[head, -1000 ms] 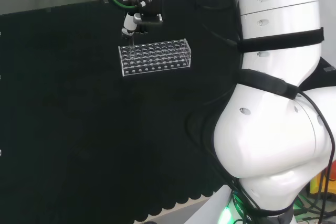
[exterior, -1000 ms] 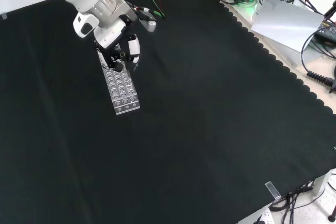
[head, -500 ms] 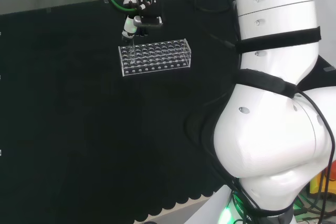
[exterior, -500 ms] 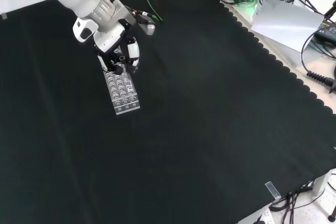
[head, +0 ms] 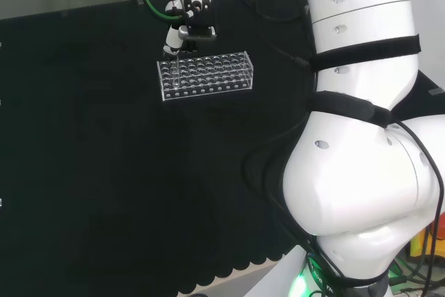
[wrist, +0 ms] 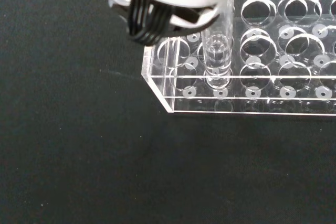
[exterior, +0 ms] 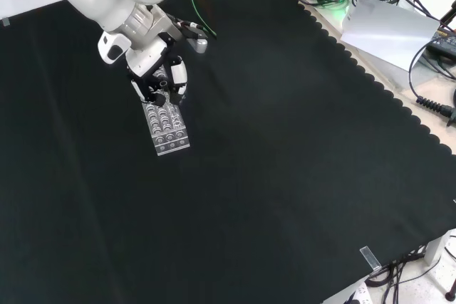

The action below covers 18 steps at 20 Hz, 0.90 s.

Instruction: Put the test tube back in the rack.

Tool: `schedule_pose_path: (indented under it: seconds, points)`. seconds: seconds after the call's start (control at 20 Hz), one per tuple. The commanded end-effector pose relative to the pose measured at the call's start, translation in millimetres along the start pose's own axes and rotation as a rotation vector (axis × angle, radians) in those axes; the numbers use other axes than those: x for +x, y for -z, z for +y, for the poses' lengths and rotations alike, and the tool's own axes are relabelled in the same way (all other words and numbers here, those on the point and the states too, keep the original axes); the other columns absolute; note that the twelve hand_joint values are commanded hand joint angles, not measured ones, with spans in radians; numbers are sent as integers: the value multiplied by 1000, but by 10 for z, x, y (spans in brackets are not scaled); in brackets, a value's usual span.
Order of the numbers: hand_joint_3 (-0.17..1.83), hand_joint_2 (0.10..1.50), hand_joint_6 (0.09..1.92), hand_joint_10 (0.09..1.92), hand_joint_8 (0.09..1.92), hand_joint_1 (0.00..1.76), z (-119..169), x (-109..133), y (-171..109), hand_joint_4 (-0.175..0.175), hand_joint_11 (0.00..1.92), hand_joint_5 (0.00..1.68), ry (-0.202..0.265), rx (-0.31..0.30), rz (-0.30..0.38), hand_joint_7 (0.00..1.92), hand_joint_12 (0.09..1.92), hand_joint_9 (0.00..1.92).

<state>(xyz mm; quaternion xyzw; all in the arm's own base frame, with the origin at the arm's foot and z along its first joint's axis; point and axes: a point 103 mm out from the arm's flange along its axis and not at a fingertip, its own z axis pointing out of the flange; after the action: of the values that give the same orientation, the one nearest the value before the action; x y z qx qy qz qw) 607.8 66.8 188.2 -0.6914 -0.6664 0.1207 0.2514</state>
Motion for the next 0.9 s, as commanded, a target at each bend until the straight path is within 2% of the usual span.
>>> schedule_pose_path:
  seconds: [0.05,0.55,0.9]
  points:
    - [649,663,637,528,547,1217,33,-16,-44,-175,1226,1283,-1,18,-1,1693,901,1585]
    - [649,663,637,528,547,1217,82,20,-230,-175,1225,1283,12,40,0,1693,902,1585]
    - [649,663,637,527,547,1217,75,-1,-242,-175,1224,1283,18,35,9,1693,902,1584]
